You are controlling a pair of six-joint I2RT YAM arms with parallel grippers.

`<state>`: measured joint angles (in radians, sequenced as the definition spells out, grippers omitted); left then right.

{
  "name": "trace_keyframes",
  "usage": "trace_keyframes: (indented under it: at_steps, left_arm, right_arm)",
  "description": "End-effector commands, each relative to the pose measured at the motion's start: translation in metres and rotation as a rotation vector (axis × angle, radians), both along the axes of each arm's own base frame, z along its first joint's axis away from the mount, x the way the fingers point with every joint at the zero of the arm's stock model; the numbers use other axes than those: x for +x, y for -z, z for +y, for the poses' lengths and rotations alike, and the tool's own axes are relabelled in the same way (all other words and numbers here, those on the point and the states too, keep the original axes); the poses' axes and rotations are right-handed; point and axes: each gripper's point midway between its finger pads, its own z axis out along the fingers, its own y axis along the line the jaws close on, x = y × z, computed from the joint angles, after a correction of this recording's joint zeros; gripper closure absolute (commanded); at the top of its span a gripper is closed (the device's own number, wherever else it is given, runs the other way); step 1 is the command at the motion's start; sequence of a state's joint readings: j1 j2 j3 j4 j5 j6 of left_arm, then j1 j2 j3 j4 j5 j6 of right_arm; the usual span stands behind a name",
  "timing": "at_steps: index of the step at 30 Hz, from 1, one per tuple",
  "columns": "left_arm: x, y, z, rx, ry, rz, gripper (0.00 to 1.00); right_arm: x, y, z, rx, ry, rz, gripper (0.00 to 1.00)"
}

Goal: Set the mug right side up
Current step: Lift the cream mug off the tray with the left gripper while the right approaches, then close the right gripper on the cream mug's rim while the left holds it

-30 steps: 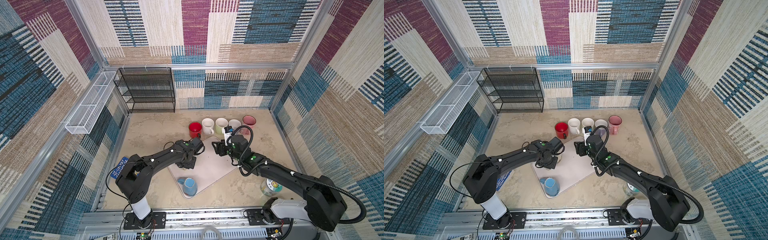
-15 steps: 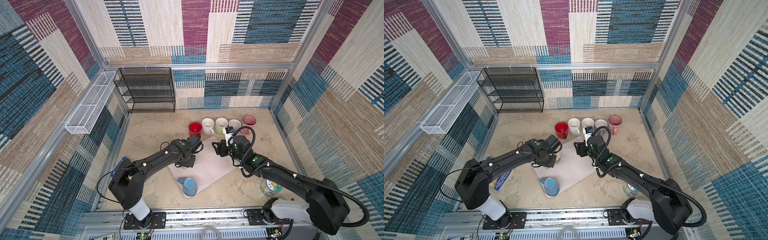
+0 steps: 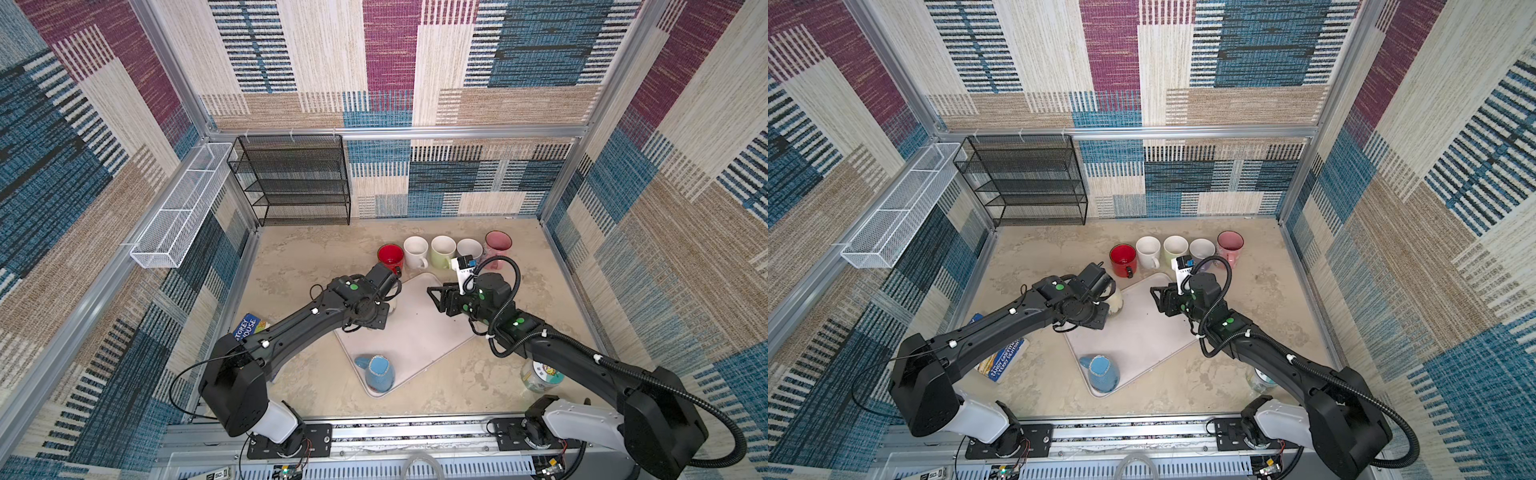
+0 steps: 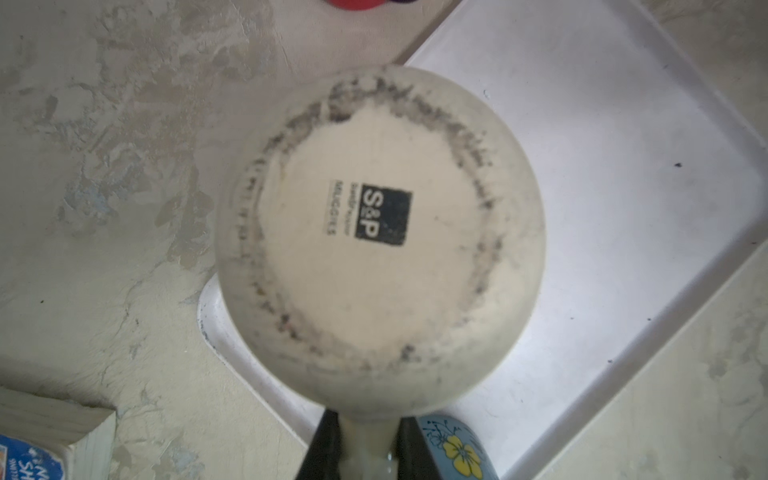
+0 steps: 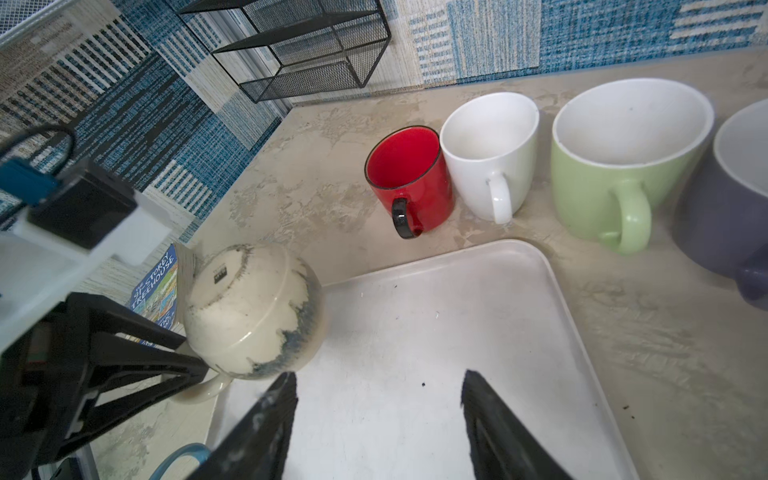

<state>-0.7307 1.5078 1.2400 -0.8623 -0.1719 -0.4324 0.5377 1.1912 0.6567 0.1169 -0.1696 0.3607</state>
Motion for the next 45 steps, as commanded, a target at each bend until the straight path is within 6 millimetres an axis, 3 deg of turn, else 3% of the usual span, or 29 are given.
trace_keyframes:
  at_steps: [1, 8, 15, 20, 33, 45]
  left_arm:
    - [0.012, -0.018, -0.009, -0.051, 0.021, -0.064, 1.00]
    - [0.017, -0.046, -0.021, -0.238, 0.025, -0.119, 1.00]
    - [0.027, -0.075, -0.031, -0.428, 0.028, -0.180, 1.00]
    - [0.033, -0.089, -0.041, -0.571, 0.035, -0.194, 1.00]
    - [0.039, -0.134, -0.066, -0.946, 0.080, -0.249, 1.00]
    - [0.038, -0.157, -0.072, -1.077, 0.112, -0.300, 1.00]
  right_arm:
    - [-0.004, -0.010, 0.007, 0.075, -0.056, -0.008, 0.35]
    - [-0.023, -0.011, 0.015, 0.193, -0.188, 0.000, 0.35]
    - [-0.046, 0.007, 0.030, 0.338, -0.347, 0.100, 0.36]
    - [-0.056, 0.004, 0.038, 0.408, -0.425, 0.115, 0.36]
    - [-0.057, -0.022, 0.047, 0.541, -0.493, 0.104, 0.34]
    - [-0.046, -0.050, 0.057, 0.640, -0.540, 0.085, 0.32]
